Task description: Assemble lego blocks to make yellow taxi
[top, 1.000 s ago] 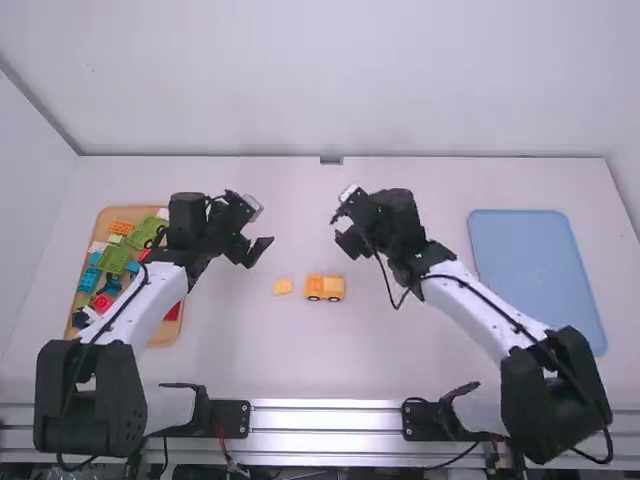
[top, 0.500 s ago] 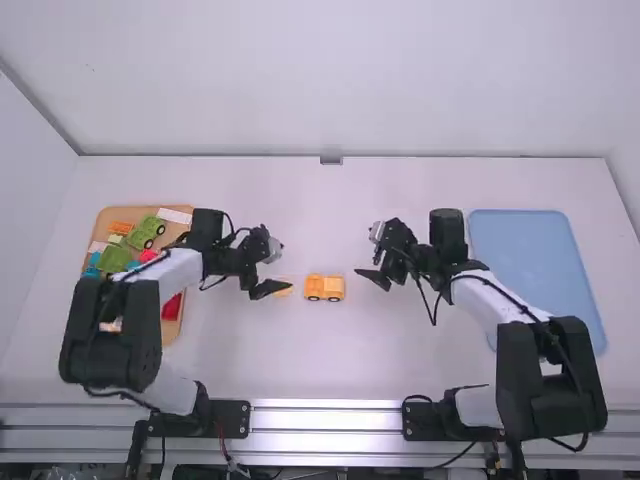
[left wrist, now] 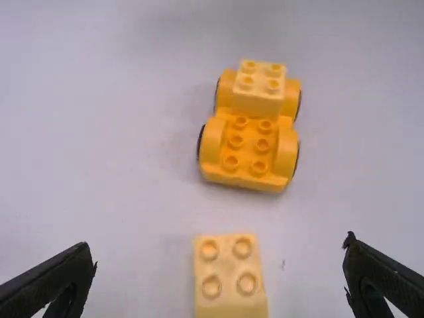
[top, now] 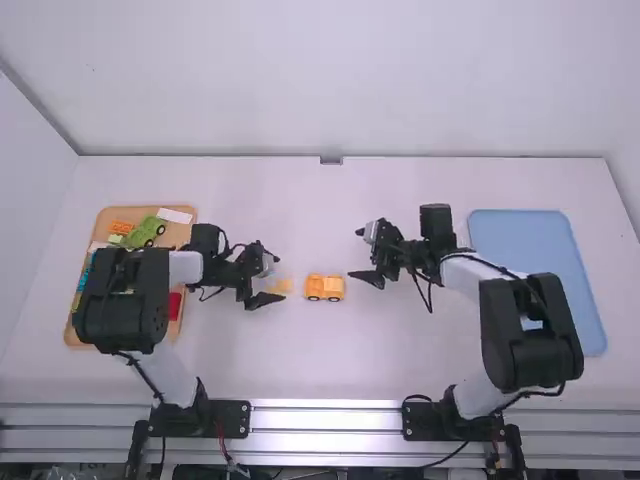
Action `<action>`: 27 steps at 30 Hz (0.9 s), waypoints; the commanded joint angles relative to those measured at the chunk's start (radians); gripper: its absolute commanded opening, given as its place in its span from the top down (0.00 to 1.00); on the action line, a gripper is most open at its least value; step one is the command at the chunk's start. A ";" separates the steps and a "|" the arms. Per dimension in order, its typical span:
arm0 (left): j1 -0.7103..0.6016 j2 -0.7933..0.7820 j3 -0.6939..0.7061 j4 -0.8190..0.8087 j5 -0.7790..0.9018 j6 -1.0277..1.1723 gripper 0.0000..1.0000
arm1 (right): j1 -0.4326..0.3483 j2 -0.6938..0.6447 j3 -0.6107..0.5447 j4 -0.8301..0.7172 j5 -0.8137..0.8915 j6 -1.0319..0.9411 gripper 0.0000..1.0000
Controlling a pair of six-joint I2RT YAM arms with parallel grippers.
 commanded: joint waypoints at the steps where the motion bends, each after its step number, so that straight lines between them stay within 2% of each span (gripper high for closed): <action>1: 0.047 0.009 -0.055 0.039 0.063 -0.036 0.01 | 0.016 0.033 0.042 -0.002 -0.026 -0.005 0.02; 4: 0.064 0.030 -0.119 0.178 0.120 -0.092 0.01 | 0.027 0.062 0.060 -0.001 -0.026 -0.005 0.01; 10: 0.040 0.080 -0.190 0.432 0.086 -0.220 0.00 | 0.024 0.082 0.079 -0.004 -0.031 -0.005 0.01; 12: 0.040 0.100 -0.191 0.465 0.089 -0.245 0.01 | 0.025 0.082 0.079 -0.001 -0.029 -0.003 0.02; 15: 0.050 0.134 -0.184 0.489 0.095 -0.248 0.04 | 0.025 0.082 0.079 -0.001 -0.029 -0.004 0.01; 19: 0.040 0.183 -0.135 0.473 0.124 -0.244 0.12 | 0.026 0.082 0.079 0.000 -0.031 -0.004 0.01; 21: 0.019 0.201 -0.106 0.430 0.112 -0.225 0.20 | 0.026 0.082 0.079 -0.001 -0.028 -0.004 0.01; 27: -0.009 0.237 -0.047 0.327 0.098 -0.116 0.30 | 0.024 0.082 0.079 0.000 -0.029 -0.004 0.02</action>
